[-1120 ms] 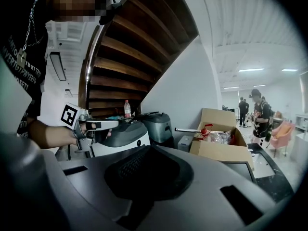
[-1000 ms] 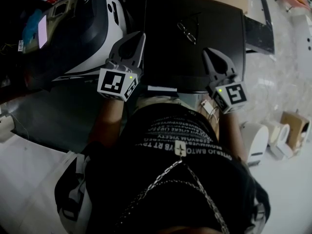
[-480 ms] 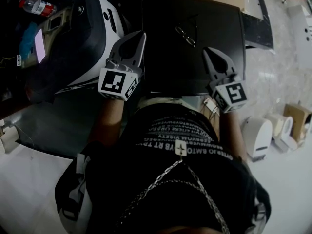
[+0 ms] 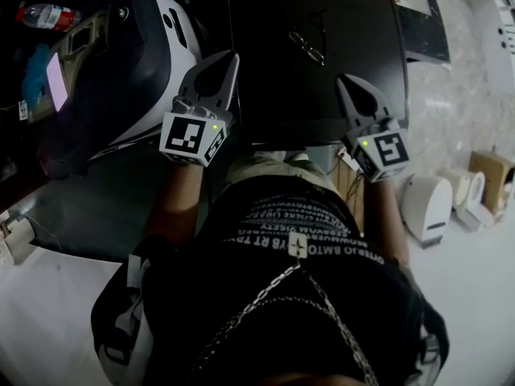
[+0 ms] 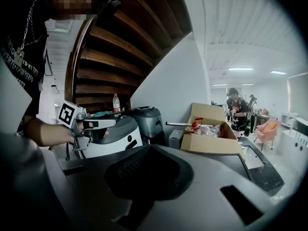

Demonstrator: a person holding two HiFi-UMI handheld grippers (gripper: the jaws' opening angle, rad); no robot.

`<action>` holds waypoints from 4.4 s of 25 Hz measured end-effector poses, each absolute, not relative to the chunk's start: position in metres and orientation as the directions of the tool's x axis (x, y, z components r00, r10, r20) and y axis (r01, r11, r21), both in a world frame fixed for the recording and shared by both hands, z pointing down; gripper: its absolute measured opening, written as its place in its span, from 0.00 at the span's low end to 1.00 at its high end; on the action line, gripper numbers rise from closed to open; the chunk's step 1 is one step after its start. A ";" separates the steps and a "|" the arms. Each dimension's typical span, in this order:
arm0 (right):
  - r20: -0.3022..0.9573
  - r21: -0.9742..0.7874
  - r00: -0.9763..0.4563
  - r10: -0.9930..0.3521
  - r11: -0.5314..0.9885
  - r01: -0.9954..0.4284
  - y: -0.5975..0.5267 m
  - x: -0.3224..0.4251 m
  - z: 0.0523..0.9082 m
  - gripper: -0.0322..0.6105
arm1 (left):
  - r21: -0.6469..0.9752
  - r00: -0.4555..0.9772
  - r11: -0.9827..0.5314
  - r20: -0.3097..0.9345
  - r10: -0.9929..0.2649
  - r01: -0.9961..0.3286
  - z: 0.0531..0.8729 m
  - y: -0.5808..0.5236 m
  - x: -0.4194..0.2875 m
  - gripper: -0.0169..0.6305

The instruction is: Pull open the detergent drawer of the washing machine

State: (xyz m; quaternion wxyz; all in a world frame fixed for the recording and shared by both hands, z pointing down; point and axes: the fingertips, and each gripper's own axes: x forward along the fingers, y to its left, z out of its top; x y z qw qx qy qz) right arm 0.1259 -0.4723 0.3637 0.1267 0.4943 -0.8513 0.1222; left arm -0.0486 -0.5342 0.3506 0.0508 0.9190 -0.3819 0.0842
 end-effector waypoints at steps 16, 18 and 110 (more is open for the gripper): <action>0.346 -0.067 -0.538 -0.769 0.551 -0.832 -0.371 0.126 0.389 0.05 | 0.002 0.578 -0.597 0.250 -0.776 -0.802 0.391 -0.409 -0.076 0.02; 0.349 -0.068 -0.543 -0.764 0.557 -0.828 -0.353 0.130 0.390 0.05 | 0.008 0.573 -0.590 0.254 -0.780 -0.807 0.396 -0.386 -0.072 0.02; 0.624 -0.315 -0.614 -0.483 0.564 -0.764 -0.226 0.083 0.663 0.21 | 0.146 0.551 -0.689 0.725 -0.414 -0.710 0.667 -0.241 -0.076 0.29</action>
